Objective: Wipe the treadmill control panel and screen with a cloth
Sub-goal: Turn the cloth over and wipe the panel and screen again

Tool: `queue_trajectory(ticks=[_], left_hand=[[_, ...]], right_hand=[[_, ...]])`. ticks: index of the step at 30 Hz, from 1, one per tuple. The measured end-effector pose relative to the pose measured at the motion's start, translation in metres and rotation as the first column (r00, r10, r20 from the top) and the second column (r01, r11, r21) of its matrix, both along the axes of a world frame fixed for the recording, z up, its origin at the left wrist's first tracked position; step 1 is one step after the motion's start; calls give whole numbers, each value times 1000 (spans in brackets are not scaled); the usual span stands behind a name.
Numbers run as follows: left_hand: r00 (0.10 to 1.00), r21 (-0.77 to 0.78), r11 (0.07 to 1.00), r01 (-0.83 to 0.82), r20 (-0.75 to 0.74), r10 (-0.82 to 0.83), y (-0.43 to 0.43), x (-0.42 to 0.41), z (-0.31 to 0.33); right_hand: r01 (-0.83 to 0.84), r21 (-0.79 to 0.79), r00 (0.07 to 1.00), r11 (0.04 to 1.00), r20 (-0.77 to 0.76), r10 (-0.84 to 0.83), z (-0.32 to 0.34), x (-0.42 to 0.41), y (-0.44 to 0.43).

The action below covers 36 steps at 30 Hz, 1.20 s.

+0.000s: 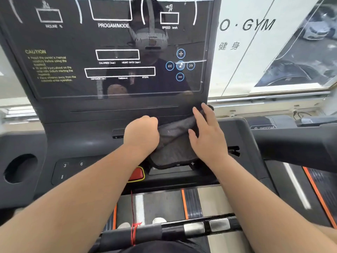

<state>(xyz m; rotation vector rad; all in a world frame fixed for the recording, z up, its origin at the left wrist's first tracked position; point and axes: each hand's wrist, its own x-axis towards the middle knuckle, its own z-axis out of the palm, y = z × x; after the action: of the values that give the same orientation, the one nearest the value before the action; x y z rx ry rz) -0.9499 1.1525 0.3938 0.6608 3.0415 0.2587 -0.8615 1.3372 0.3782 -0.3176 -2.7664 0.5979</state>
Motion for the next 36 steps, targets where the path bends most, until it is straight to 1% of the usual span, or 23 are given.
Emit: queue_trajectory(ticks=[3, 6, 8, 10, 12, 14, 16, 18, 20, 21, 23, 24, 25, 28, 30, 33, 35, 36], left_hand=[[999, 68, 997, -27, -21, 29, 0, -4, 6], [998, 109, 994, -4, -62, 11, -3, -6, 12], [997, 79, 995, 56, -62, -51, -3, -2, 11], [992, -35, 993, 110, -65, -112, -2, 3, 6], [988, -118, 984, 130, -70, -139, 0, 5, -1], [987, -143, 980, 136, -71, -147, 2, 6, -6], [989, -116, 985, 130, -60, -137, 4, 7, -8], [994, -57, 994, 98, -48, -101, 4, 6, -4], [996, -10, 998, 63, -56, -63, 0, 3, 0], [997, 7, 999, 54, -63, -53, -2, 2, 2], [995, 33, 998, 57, -78, -54, -6, 1, 3], [994, 47, 997, 66, -87, -62, -8, 1, 2], [993, 67, 995, 75, -97, -69, -11, 3, 2], [989, 158, 985, 72, -138, -50, -25, 14, -3], [987, 229, 972, 46, -160, -9, -42, 21, -7], [984, 254, 967, 5, -175, 40, -78, 26, -15], [977, 218, 975, -45, -193, 89, -101, 27, -20], [973, 197, 978, -75, -200, 115, -110, 28, -23]], right_hand=[[53, -8, 998, 999, -42, -53, -7, 11, -6], [61, 2, 998, 998, -1, -61, -16, 12, -18], [24, 14, 1000, 1000, -5, -24, -20, 13, -21], [-19, 62, 1000, 998, 10, 18, -23, 19, -19], [-69, 90, 995, 994, 74, 63, -25, 28, -15], [-134, 90, 978, 987, 174, 117, -21, 37, -12], [-205, 97, 933, 974, 319, 164, -11, 45, -9], [-260, 109, 876, 959, 445, 187, 2, 54, -5], [-277, 138, 835, 951, 524, 167, 12, 63, -5], [-276, 174, 834, 945, 532, 145, 15, 67, -5], [-182, 202, 882, 962, 466, 69, 18, 70, -14], [-107, 169, 907, 980, 420, 27, 17, 67, -22], [-47, 136, 912, 990, 410, -13, 15, 62, -31], [90, 88, 877, 992, 464, -120, -4, 36, -55], [172, 90, 873, 981, 447, -194, -19, 16, -62], [207, 155, 883, 966, 395, -253, -29, -10, -68], [183, 166, 898, 969, 374, -234, -31, -19, -73], [140, 178, 909, 974, 368, -197, -32, -19, -77]])
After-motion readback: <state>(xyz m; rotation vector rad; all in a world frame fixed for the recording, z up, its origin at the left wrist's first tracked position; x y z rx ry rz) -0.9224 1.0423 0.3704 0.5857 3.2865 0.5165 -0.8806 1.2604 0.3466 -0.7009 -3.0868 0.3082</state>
